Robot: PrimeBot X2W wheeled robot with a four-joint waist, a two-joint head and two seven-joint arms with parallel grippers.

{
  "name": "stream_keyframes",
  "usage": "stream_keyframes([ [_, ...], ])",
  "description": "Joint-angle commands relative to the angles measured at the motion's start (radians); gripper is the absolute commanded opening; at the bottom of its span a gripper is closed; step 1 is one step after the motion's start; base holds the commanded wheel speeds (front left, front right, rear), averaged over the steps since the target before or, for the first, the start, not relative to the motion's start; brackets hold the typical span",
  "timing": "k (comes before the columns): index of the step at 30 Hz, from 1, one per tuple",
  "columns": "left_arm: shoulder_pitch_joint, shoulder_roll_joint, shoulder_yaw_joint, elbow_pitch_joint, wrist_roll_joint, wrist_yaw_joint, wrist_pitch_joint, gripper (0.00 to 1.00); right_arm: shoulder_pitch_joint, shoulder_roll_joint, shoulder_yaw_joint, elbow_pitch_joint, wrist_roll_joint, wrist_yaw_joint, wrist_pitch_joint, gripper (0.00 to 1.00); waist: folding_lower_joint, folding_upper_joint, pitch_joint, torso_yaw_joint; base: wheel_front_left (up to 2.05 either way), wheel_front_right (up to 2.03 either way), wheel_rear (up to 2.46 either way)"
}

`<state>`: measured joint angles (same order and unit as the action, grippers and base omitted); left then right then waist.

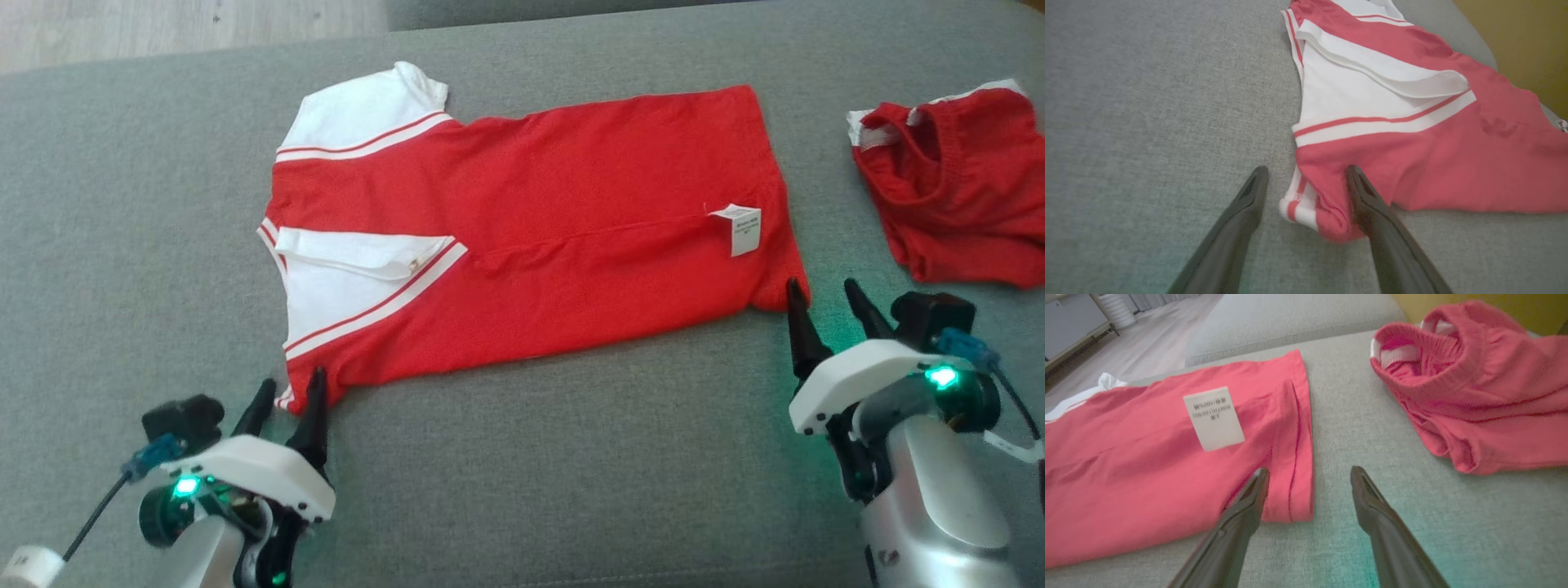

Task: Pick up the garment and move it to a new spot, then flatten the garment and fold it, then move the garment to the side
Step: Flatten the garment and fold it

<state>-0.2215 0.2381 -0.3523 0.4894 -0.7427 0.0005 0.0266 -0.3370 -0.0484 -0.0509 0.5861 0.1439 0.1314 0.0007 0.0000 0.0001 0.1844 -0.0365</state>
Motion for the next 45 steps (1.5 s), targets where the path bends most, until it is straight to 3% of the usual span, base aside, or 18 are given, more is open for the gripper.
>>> stream_keyframes([
  [1,-0.036,0.01,0.034,-0.005,-0.006,0.008,0.009,0.9,-0.036,-0.002,0.021,-0.01,0.0,-0.001,0.004,1.0,0.0,-0.0001,0.006,0.007,0.0,0.0,0.0],
  [2,-0.038,0.009,0.032,-0.004,-0.006,0.008,0.009,0.66,-0.042,-0.002,0.024,0.003,-0.002,-0.001,0.006,1.0,0.0,-0.0001,0.008,0.01,0.0,0.0,0.0],
  [4,-0.041,0.006,0.03,-0.001,-0.005,0.007,0.007,0.28,-0.053,-0.002,0.032,0.032,0.006,-0.001,0.008,1.0,0.0,-0.0001,0.01,0.017,0.0,0.0,0.0],
  [5,-0.043,0.004,0.029,-0.001,-0.006,0.006,0.003,0.03,-0.058,-0.002,0.037,0.047,0.01,-0.001,0.007,1.0,0.0,-0.0001,0.011,0.021,0.0,0.0,0.0],
  [10,-0.048,0.002,0.025,-0.005,0.0,-0.005,-0.028,0.0,-0.093,-0.002,0.043,0.134,0.038,-0.001,-0.005,0.99,0.0,-0.0001,0.007,0.032,0.0,0.0,0.0],
  [11,-0.049,0.003,0.025,-0.008,0.003,-0.006,-0.036,0.0,-0.101,-0.002,0.044,0.152,0.042,-0.001,-0.01,0.58,0.0,-0.0001,0.004,0.034,0.0,0.0,0.0],
  [12,-0.051,0.004,0.025,-0.012,0.005,-0.007,-0.042,0.0,-0.109,-0.002,0.044,0.171,0.047,-0.001,-0.014,0.38,0.0,-0.0001,0.001,0.036,0.0,0.0,0.0],
  [13,-0.052,0.006,0.025,-0.016,0.007,-0.008,-0.048,0.0,-0.116,-0.002,0.044,0.188,0.049,-0.001,-0.018,0.3,0.0,-0.0001,-0.003,0.038,0.0,0.0,0.0],
  [14,-0.053,0.01,0.026,-0.023,0.01,-0.009,-0.056,0.0,-0.124,-0.002,0.044,0.203,0.049,-0.001,-0.023,0.01,0.0,-0.0001,-0.007,0.04,0.0,0.0,0.0],
  [15,-0.053,0.014,0.027,-0.029,0.013,-0.01,-0.062,0.0,-0.13,-0.002,0.043,0.216,0.056,-0.001,-0.029,0.0,0.0,-0.0001,-0.012,0.041,0.0,0.0,0.0],
  [25,-0.023,0.081,0.044,-0.158,0.038,0.008,-0.086,0.0,-0.12,-0.002,0.014,0.207,0.116,-0.001,-0.059,0.0,0.0,-0.0001,-0.086,0.038,0.0,0.0,0.0],
  [32,0.13,0.14,0.042,-0.321,0.034,0.045,-0.037,0.0,0.063,-0.002,0.027,0.033,0.176,-0.001,0.015,0.0,0.0,-0.0001,-0.129,0.023,0.0,0.0,0.0],
  [39,0.283,0.122,0.018,-0.391,0.019,0.093,-0.023,0.0,0.259,-0.002,0.003,-0.131,0.203,-0.001,0.063,0.0,0.0,-0.0001,-0.128,0.013,0.0,0.0,0.0],
  [40,0.289,0.116,0.018,-0.389,0.018,0.097,-0.03,0.0,0.274,-0.002,0.003,-0.147,0.204,-0.001,0.065,0.4,0.0,-0.0001,-0.127,0.011,0.0,0.0,0.0],
  [41,0.292,0.112,0.017,-0.387,0.019,0.1,-0.035,0.34,0.286,-0.002,0.004,-0.161,0.205,-0.001,0.066,1.0,0.0,-0.0001,-0.125,0.01,0.0,0.0,0.0],
  [42,0.291,0.112,0.015,-0.383,0.023,0.101,-0.04,0.91,0.296,-0.002,0.004,-0.174,0.205,-0.001,0.067,1.0,0.0,-0.0001,-0.124,0.009,0.0,0.0,0.0],
  [43,0.286,0.112,0.017,-0.381,0.028,0.103,-0.047,1.0,0.303,-0.002,0.004,-0.187,0.205,-0.001,0.068,1.0,0.0,-0.0001,-0.122,0.008,0.0,0.0,0.0],
  [45,0.268,0.121,0.022,-0.382,0.039,0.104,-0.056,1.0,0.315,-0.002,0.002,-0.218,0.191,-0.001,0.069,1.0,0.0,-0.0001,-0.115,0.004,0.0,0.0,0.0],
])
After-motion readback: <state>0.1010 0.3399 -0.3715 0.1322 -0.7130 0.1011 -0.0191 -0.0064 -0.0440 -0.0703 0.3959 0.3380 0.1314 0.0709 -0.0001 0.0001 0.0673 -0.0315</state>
